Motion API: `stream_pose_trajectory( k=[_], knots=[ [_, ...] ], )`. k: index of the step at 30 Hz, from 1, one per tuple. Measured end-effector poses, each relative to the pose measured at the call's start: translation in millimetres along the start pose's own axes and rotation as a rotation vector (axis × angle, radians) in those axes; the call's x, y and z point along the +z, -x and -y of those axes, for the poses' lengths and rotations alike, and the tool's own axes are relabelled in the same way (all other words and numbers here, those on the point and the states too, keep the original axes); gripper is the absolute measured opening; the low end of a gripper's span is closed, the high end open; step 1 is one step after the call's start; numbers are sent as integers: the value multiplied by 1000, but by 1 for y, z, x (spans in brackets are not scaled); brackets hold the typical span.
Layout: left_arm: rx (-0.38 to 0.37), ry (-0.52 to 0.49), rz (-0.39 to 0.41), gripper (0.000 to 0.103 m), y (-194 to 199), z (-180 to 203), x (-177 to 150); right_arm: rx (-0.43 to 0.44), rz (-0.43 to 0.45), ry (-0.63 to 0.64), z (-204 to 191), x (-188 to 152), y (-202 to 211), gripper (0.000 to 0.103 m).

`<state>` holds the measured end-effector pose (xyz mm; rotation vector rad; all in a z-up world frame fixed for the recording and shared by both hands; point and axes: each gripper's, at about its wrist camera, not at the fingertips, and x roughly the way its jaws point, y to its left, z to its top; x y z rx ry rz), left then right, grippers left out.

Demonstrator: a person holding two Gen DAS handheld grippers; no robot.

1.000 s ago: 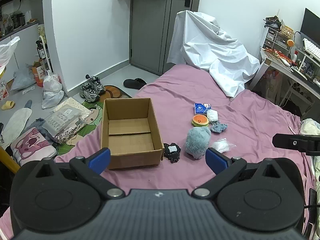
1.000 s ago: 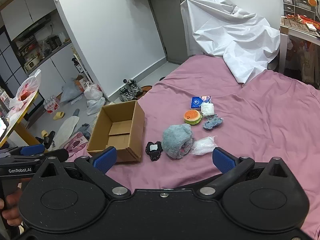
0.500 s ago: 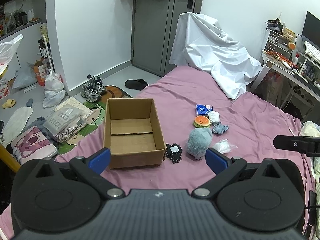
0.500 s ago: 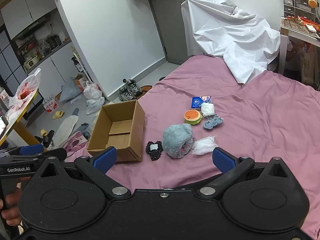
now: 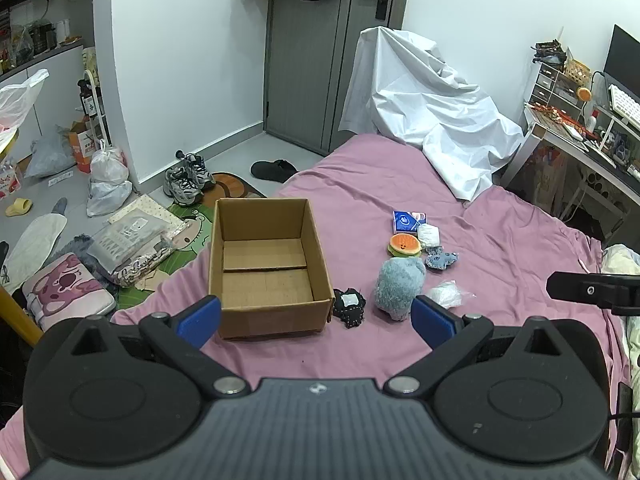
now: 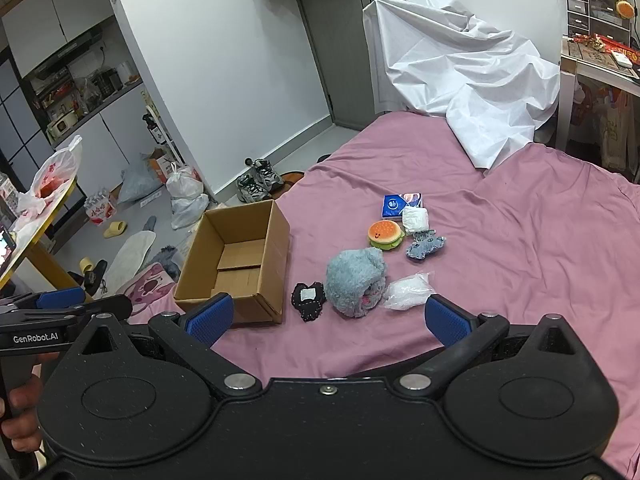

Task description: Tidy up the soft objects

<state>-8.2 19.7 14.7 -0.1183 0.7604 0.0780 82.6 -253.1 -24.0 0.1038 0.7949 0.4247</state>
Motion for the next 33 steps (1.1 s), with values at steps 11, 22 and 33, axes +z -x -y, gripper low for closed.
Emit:
stream_pose_trajectory(
  k=[11, 22, 33],
  knots=[
    [-1, -1, 1, 101, 0, 0, -1, -4, 0, -3, 1, 0, 0, 103],
    [-1, 2, 7, 101, 1, -1, -1, -1, 2, -2, 1, 0, 0, 103],
    [-1, 5, 11, 101, 1, -2, -2, -1, 6, -15, 4, -1, -1, 103]
  ],
)
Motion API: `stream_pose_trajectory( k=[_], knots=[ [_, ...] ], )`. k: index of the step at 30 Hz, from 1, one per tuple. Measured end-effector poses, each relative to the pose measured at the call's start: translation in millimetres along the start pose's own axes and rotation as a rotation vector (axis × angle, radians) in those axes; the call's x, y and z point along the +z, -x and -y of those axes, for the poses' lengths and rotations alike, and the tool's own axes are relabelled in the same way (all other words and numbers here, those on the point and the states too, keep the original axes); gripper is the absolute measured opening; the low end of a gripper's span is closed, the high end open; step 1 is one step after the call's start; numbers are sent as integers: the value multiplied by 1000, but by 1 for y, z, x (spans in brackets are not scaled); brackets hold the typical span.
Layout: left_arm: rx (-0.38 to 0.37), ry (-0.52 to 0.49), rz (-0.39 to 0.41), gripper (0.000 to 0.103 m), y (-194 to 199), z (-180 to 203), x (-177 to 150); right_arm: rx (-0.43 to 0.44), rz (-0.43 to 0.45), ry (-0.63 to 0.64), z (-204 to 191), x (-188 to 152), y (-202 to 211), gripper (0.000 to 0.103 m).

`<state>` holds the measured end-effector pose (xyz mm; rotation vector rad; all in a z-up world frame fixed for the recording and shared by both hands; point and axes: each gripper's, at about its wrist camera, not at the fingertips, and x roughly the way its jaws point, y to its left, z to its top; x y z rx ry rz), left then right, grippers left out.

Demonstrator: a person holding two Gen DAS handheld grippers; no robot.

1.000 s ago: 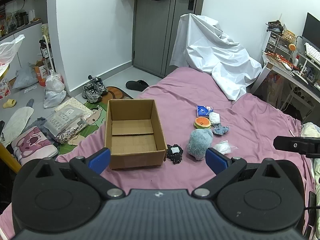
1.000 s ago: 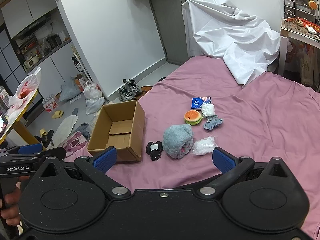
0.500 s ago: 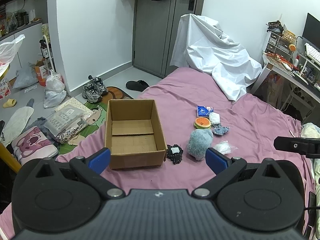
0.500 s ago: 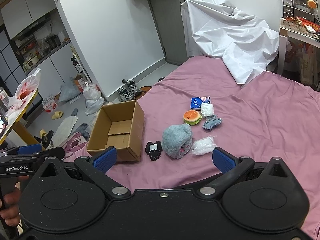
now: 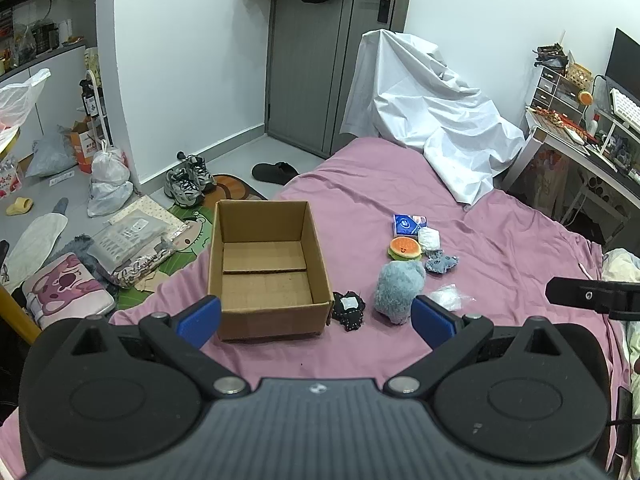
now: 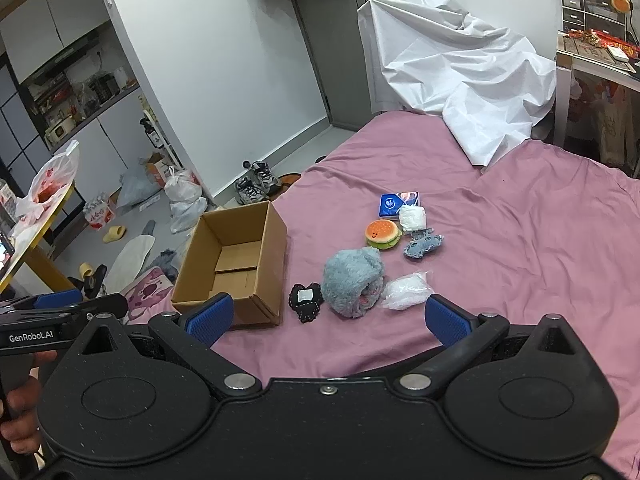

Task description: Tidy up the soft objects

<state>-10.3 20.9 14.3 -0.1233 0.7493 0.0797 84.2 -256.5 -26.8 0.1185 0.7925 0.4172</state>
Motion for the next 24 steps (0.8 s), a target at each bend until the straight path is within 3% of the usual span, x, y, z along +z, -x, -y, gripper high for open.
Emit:
stream_pose_trajectory(
  k=[8, 24],
  knots=[
    [-6, 4, -10, 100, -7, 3, 0, 22, -6, -20, 6, 0, -10, 103],
    [-28, 14, -63, 98, -60, 17, 1, 55, -36, -119, 40, 1, -49, 100]
  ],
)
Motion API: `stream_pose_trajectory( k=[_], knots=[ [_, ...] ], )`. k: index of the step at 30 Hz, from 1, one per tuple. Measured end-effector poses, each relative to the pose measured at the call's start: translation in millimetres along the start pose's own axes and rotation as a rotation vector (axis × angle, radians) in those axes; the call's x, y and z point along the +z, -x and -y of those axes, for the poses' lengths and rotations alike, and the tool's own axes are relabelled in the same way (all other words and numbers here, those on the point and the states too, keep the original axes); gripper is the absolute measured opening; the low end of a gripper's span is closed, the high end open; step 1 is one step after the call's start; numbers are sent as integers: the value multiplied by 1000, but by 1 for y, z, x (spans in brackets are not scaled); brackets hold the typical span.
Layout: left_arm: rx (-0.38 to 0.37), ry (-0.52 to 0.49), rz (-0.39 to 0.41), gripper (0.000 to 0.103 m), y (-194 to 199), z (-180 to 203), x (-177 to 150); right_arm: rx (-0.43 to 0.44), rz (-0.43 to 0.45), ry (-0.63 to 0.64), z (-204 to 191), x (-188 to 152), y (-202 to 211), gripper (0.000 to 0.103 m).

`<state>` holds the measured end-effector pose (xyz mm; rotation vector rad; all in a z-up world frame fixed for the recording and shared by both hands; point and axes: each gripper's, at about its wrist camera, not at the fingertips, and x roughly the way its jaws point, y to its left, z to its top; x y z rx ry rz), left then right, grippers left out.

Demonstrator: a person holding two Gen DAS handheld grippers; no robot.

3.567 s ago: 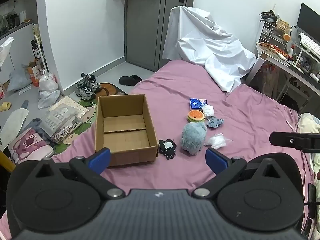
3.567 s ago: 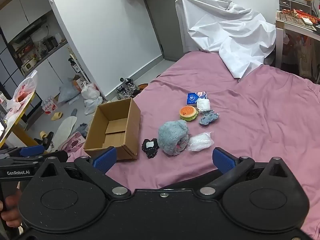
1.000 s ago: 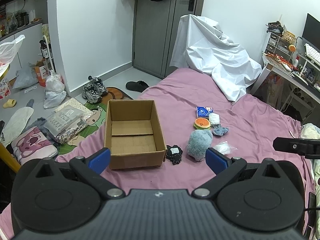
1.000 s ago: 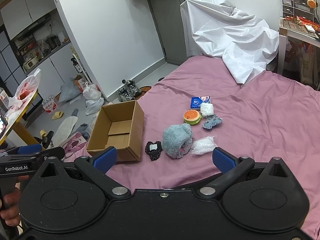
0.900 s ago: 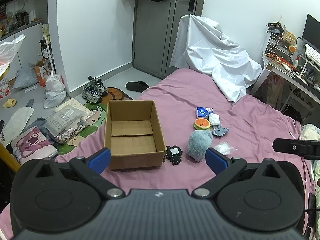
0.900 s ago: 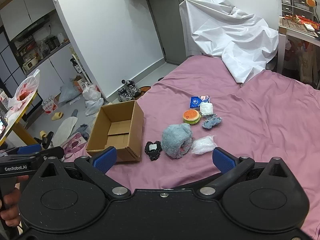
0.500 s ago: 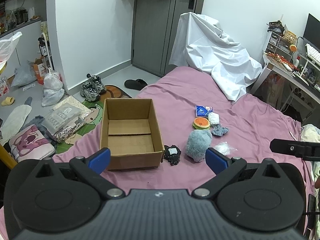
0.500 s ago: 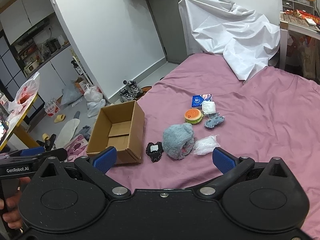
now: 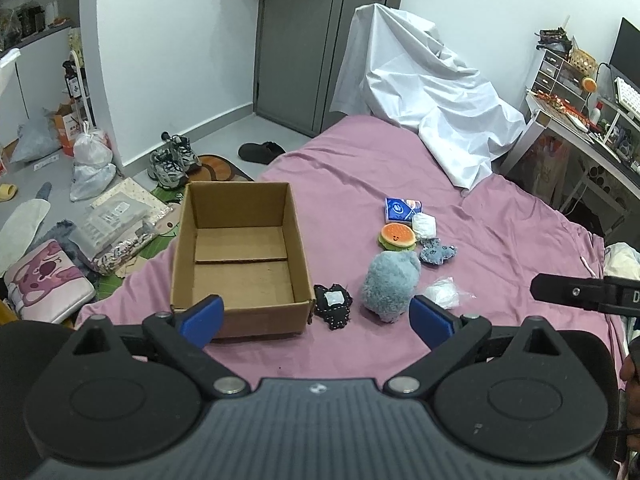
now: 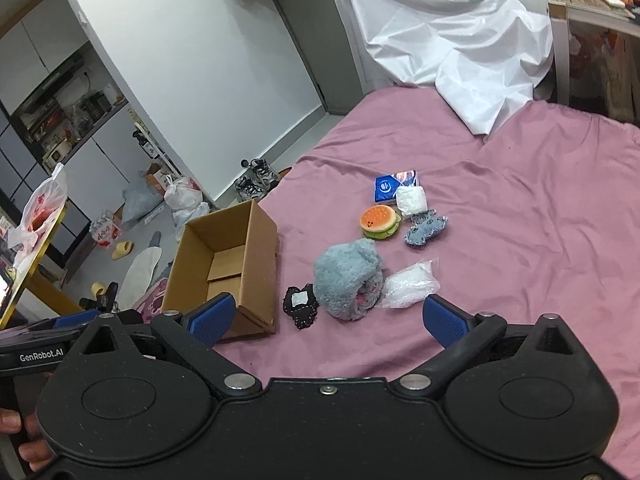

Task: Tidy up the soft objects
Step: 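Move both grippers down toward the grey plush toy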

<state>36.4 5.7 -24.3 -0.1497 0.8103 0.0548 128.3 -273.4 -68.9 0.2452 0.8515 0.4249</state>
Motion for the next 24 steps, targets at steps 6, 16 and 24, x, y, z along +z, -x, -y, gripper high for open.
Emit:
stream_pose_trajectory(
  k=[6, 16, 24],
  knots=[
    [-13, 2, -16, 98, -16, 5, 3, 8, -22, -22, 9, 5, -12, 97],
    [-43, 11, -58, 90, -42, 7, 8, 11, -71, -62, 20, 10, -33, 91],
    [-63, 12, -100, 71, -65, 15, 15, 25, -121, -113, 31, 13, -53, 79]
  ],
)
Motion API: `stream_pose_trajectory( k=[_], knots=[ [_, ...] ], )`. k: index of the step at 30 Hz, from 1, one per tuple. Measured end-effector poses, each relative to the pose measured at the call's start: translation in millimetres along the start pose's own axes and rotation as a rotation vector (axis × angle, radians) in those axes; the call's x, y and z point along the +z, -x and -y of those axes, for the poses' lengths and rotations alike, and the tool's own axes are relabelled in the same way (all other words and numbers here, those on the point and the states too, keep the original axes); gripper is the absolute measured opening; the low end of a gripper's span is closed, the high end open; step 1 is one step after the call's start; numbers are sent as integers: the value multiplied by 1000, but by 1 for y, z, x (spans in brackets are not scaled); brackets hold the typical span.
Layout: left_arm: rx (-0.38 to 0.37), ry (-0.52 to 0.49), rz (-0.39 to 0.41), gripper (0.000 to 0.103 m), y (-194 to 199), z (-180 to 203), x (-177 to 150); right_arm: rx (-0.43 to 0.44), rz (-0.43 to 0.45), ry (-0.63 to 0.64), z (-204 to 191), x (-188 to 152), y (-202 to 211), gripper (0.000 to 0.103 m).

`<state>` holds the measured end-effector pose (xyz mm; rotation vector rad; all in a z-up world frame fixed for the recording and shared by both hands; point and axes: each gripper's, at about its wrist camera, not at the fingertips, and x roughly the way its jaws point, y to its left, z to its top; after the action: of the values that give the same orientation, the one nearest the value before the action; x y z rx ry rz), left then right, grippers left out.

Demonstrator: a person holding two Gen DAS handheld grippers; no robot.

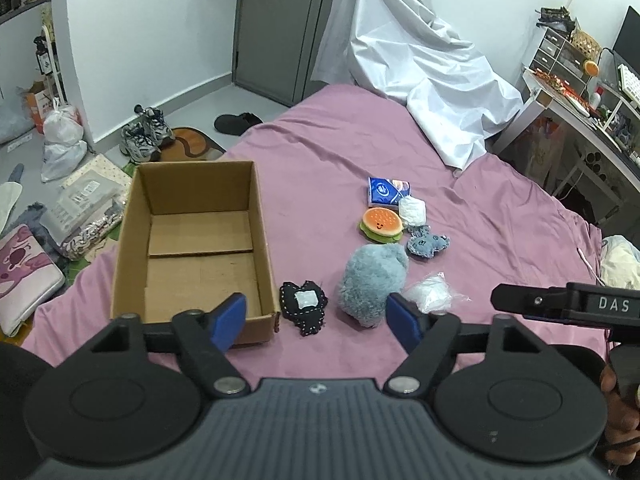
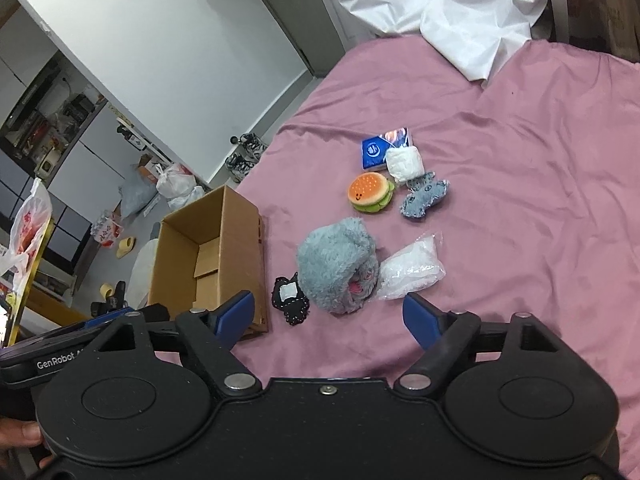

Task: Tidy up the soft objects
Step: 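Move both grippers down toward the grey plush toy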

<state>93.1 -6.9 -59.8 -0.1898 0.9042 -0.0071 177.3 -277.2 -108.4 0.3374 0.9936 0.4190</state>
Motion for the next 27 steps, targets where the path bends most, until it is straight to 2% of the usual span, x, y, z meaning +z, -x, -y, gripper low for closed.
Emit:
stream_pose_trajectory(
  k=[10, 15, 22, 27],
  knots=[
    [-39, 30, -50, 52, -28, 1, 5, -1, -51, -57, 13, 6, -19, 72],
    [-69, 7, -79, 40, -45, 12, 6, 3, -69, -75, 20, 6, -27, 63],
    [-112, -7, -125, 31, -70, 26, 6, 15, -95, -118, 32, 9, -38, 50],
    [-137, -12, -146, 30, -89, 35, 8, 28, -119, -144, 39, 10, -48, 39]
  ],
)
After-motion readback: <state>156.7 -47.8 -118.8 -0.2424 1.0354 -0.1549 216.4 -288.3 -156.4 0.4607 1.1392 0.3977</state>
